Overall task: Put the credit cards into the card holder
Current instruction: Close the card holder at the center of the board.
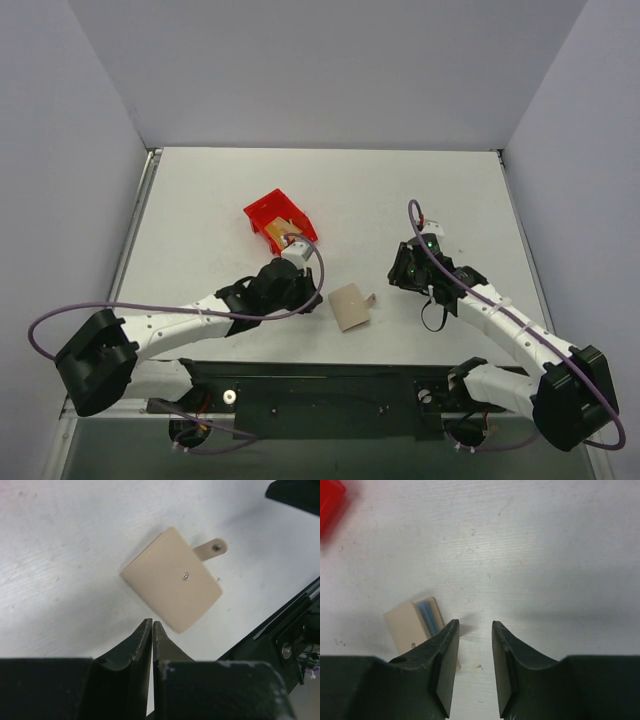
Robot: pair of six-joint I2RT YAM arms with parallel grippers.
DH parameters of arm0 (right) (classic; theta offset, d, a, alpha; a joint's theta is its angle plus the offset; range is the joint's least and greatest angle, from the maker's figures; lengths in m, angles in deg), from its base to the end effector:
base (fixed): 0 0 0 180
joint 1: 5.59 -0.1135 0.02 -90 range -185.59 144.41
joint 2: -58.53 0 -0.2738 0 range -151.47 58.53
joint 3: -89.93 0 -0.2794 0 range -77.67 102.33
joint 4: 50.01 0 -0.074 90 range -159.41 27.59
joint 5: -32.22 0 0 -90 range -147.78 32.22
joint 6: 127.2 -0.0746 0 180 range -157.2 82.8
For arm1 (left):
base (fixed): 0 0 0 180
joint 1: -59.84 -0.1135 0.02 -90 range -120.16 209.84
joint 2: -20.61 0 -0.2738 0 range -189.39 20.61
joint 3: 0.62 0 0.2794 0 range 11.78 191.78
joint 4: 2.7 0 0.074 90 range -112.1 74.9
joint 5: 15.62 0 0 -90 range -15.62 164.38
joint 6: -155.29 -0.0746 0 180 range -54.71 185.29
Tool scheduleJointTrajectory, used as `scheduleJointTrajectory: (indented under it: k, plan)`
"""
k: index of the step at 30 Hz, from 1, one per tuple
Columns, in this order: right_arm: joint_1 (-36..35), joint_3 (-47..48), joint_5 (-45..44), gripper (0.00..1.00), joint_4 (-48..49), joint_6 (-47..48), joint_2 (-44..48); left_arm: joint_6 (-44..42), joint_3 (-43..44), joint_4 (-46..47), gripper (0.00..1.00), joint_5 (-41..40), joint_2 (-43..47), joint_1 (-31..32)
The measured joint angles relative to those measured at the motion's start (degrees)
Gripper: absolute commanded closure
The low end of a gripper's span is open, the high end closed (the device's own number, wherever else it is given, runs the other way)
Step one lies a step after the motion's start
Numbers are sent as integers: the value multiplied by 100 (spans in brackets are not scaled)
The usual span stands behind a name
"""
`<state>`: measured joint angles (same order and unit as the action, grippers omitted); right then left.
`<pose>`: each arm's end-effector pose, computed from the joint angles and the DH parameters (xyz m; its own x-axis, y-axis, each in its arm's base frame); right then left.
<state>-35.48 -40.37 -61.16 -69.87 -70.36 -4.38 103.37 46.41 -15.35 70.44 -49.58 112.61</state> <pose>0.2551 0.1416 0.2124 -0.6447 0.2592 -0.7191 -0.1218 0.8939 0.4314 0.1883 -0.2393 0.1744 -0.7478 -0.0329 -0.6631 0.3804 0.7974 -0.4685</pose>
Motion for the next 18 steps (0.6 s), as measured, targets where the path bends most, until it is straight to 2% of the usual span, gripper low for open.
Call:
scheduleJointTrajectory:
  k: [2, 6, 11, 18]
  plan:
    - [254, -111, 181, 81, -39, -37, -7, -92, 225, 273, 87, 140, -332, 0]
    - [479, -234, 505, 83, -101, -79, -162, -164, 476, 793, 91, 498, -1049, 0]
    - [551, -282, 841, 84, -48, -90, -476, -234, 684, 1104, 92, 905, -1902, 4]
    - [625, -393, 1110, 85, 52, -94, -592, -245, 844, 1346, 92, 1139, -2245, 7]
